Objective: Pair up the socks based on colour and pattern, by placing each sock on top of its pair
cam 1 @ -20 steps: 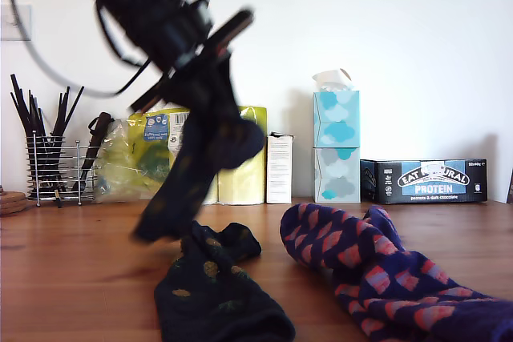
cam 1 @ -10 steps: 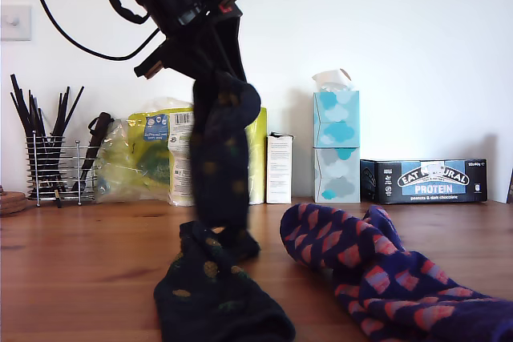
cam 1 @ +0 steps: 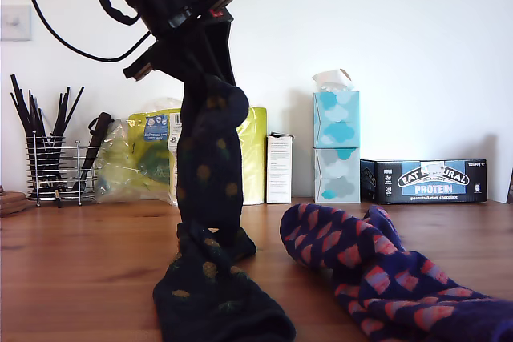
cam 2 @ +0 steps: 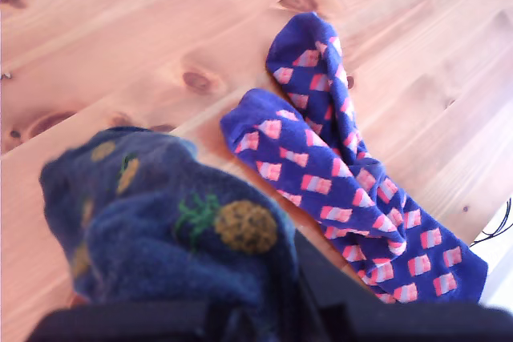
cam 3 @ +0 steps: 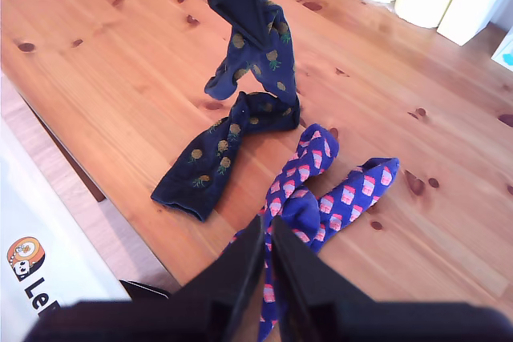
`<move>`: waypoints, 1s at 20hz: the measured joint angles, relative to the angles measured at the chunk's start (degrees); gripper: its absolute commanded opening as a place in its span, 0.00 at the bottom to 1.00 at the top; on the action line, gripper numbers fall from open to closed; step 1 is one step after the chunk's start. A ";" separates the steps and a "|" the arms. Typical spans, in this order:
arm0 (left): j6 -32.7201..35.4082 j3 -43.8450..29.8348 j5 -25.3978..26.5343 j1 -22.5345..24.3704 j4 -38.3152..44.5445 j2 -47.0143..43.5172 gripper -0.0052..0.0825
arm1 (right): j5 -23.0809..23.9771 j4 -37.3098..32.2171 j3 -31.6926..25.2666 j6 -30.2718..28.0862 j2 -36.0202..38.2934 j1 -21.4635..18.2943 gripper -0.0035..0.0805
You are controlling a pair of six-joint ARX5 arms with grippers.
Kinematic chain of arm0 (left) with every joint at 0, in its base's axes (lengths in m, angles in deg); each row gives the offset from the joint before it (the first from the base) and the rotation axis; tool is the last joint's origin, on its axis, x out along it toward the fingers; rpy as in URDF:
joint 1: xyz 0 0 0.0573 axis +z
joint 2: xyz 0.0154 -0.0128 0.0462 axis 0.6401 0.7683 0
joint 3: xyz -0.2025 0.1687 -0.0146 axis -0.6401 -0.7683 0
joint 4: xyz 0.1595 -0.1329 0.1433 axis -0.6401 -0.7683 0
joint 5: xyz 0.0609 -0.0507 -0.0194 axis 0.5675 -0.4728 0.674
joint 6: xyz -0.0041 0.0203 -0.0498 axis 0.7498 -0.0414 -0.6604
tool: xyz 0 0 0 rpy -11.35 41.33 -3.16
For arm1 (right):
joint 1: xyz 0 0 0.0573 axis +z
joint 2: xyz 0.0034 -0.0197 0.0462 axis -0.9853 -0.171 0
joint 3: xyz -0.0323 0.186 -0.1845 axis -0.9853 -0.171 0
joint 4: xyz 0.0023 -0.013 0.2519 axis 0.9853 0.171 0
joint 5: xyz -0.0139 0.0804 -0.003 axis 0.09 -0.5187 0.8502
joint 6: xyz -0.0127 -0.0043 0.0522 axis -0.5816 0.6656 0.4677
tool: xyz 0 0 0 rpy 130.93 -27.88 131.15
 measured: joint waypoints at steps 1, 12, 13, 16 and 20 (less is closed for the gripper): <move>-0.22 0.00 -0.22 -0.09 -1.73 0.00 0.04 | 0.00 0.02 0.00 0.00 0.00 0.00 0.03; -6.12 -17.14 -5.44 -6.25 -0.24 1.03 0.05 | 0.00 0.39 0.00 0.00 0.00 0.02 0.03; -6.36 -18.75 -6.34 -6.36 1.75 1.29 0.05 | 0.00 0.39 0.00 0.00 0.00 0.02 0.03; -8.13 -21.73 -7.61 -7.17 7.34 1.40 0.19 | 0.00 0.39 0.00 0.00 0.00 0.02 0.03; -9.14 -24.90 -4.00 -9.09 12.13 1.40 0.56 | 0.02 0.39 0.00 0.00 0.00 0.37 0.03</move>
